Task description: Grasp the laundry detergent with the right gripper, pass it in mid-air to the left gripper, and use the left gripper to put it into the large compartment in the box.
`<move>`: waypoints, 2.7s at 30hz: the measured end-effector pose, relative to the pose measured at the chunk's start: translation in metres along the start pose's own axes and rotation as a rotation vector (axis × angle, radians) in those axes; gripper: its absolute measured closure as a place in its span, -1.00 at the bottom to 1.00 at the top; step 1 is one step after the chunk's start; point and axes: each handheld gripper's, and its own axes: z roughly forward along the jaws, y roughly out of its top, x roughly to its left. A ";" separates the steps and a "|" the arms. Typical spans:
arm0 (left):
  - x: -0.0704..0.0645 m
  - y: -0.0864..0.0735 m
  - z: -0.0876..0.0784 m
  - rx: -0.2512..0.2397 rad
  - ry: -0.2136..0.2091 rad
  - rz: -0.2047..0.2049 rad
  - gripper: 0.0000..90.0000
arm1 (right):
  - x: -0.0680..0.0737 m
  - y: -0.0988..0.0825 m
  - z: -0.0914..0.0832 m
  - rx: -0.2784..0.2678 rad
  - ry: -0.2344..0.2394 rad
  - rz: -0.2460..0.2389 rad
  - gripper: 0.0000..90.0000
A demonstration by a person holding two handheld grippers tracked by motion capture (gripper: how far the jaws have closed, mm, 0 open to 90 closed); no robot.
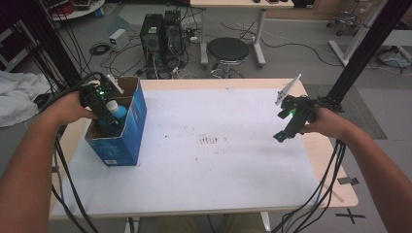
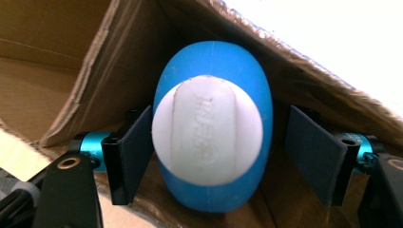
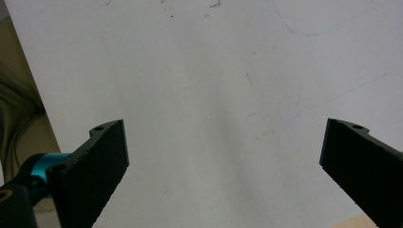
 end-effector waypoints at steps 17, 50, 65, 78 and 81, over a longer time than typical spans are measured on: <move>-0.016 0.013 -0.067 -0.116 0.023 0.011 -0.49 | 0.002 -0.002 -0.005 -0.024 -0.011 0.013 -0.97; -0.075 0.122 -0.028 -0.084 -0.116 0.221 -0.89 | 0.009 0.000 -0.013 -0.057 -0.027 0.024 -0.97; -0.084 0.139 -0.021 -0.109 -0.059 0.241 -0.89 | 0.011 0.003 -0.015 -0.066 -0.043 0.019 -0.97; -0.088 0.148 -0.012 -0.112 -0.072 0.276 -0.89 | 0.006 0.010 -0.016 -0.074 -0.051 0.014 -0.97; -0.089 0.150 -0.011 -0.126 -0.067 0.282 -0.89 | 0.006 0.012 -0.015 -0.068 -0.051 0.014 -0.97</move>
